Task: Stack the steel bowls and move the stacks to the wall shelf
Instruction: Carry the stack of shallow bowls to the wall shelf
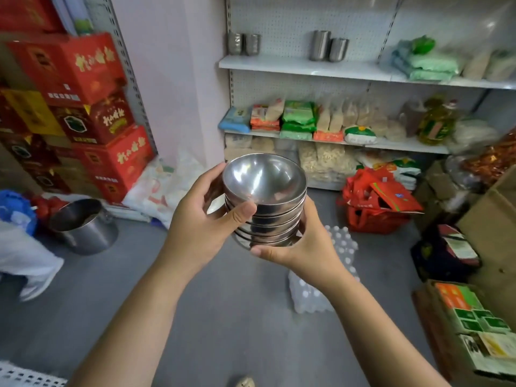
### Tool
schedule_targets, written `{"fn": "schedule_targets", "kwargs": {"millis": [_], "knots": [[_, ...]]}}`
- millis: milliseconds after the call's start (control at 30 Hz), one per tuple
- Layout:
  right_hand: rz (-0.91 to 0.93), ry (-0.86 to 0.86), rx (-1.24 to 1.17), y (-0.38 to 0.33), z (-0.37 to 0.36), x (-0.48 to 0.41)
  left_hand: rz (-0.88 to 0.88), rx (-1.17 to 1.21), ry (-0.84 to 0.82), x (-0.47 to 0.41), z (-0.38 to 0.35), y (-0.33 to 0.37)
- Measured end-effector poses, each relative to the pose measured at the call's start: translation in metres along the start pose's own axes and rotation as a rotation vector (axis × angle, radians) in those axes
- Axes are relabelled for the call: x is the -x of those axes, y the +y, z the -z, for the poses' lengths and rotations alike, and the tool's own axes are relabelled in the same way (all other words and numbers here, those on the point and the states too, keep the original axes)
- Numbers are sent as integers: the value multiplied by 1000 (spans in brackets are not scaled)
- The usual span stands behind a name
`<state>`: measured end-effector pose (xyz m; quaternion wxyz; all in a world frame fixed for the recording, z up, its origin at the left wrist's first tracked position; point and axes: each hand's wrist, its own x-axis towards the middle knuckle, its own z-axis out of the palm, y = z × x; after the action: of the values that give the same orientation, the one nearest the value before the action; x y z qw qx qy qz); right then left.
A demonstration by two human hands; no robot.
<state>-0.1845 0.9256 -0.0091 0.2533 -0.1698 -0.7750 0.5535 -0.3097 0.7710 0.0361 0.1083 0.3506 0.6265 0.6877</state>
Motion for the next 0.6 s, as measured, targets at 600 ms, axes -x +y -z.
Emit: {"fn": "schedule_targets", "kwargs": {"millis": [600], "knots": [[-29,20,-19,111,76,-332,34,35,-34,-331,-75,-138]]}}
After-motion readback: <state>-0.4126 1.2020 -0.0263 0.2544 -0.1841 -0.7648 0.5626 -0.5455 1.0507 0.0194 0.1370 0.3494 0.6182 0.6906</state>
